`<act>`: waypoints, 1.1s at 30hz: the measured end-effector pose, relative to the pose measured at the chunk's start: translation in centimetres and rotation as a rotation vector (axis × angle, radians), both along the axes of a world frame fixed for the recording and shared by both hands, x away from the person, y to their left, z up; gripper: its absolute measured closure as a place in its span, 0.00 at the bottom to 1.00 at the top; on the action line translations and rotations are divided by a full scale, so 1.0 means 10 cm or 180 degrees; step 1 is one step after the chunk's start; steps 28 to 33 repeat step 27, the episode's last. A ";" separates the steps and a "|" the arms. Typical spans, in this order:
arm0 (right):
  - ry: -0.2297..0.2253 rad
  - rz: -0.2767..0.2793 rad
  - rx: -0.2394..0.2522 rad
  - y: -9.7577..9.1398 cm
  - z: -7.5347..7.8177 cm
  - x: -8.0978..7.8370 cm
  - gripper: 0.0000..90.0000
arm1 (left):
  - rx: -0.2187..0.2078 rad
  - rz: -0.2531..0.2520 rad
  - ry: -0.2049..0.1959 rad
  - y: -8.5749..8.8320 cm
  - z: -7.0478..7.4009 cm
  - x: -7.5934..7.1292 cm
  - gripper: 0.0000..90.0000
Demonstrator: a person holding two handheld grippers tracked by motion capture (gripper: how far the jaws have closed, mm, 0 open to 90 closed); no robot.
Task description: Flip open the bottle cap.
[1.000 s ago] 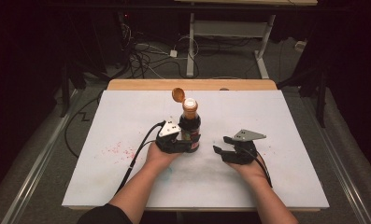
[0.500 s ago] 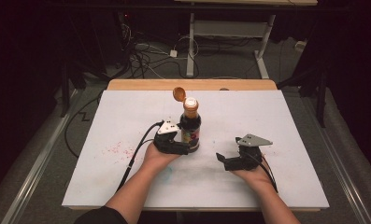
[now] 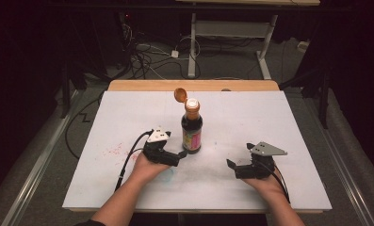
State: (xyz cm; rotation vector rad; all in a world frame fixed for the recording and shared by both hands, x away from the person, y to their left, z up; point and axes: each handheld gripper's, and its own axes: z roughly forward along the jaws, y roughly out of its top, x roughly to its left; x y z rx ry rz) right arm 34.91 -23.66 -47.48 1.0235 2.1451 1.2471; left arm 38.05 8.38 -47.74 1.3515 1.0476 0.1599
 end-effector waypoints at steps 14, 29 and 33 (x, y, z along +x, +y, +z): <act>-0.0044 -0.0159 0.0023 -0.23 -0.03 -0.18 0.00 | 0.0281 0.0344 0.0010 0.79 -0.16 -0.49 0.00; -0.0089 -0.0197 0.0007 -0.22 -0.04 -0.18 0.00 | 0.0178 0.0450 -0.0144 0.98 -0.18 -0.65 0.00; -0.0089 -0.0197 0.0007 -0.22 -0.04 -0.18 0.00 | 0.0178 0.0450 -0.0144 0.98 -0.18 -0.65 0.00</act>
